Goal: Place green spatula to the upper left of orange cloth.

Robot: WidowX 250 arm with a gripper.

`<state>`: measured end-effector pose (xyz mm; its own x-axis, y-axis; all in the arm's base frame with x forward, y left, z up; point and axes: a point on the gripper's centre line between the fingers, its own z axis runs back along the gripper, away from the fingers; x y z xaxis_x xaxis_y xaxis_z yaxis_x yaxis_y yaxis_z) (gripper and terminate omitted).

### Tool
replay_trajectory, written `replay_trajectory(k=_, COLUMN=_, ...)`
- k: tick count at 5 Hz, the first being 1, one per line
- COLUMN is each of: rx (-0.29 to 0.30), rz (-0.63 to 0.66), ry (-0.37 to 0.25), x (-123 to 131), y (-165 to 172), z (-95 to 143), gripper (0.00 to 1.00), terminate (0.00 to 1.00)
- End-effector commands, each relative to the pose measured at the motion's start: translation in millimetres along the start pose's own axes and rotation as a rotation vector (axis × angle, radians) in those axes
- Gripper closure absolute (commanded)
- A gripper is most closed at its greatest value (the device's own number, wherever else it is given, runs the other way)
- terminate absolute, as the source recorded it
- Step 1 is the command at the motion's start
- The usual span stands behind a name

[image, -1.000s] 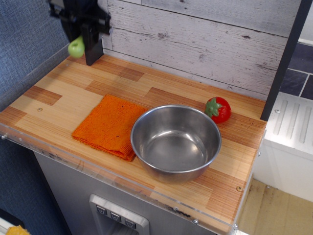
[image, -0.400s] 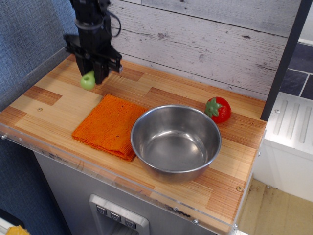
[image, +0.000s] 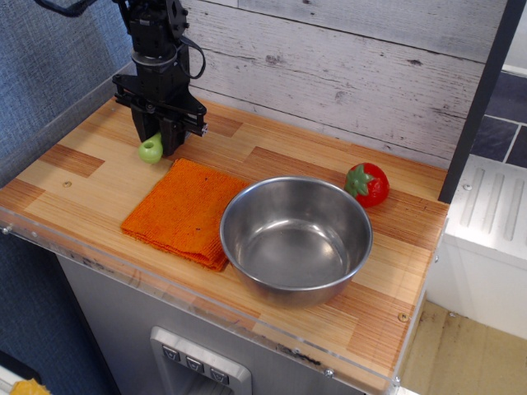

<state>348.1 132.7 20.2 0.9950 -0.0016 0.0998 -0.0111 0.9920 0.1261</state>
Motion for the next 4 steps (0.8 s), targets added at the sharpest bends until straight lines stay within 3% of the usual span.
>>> replay_trajectory(k=1, rx=0.019, rz=0.012, ry=-0.021, x=4.3, y=12.0, z=5.0, gripper=1.0, terminate=0.0)
replay_trajectory(k=2, rx=0.005, rz=0.011, ry=-0.029, x=4.9, y=9.4, z=6.7, gripper=1.0, terminate=0.0)
replay_trajectory(k=3, rx=-0.002, rz=0.032, ry=-0.009, x=3.3, y=9.4, z=8.6, gripper=0.0, terminate=0.0)
replay_trajectory(k=4, rx=-0.01, rz=0.035, ry=-0.016, x=3.1, y=10.0, z=12.7, gripper=0.0, terminate=0.0)
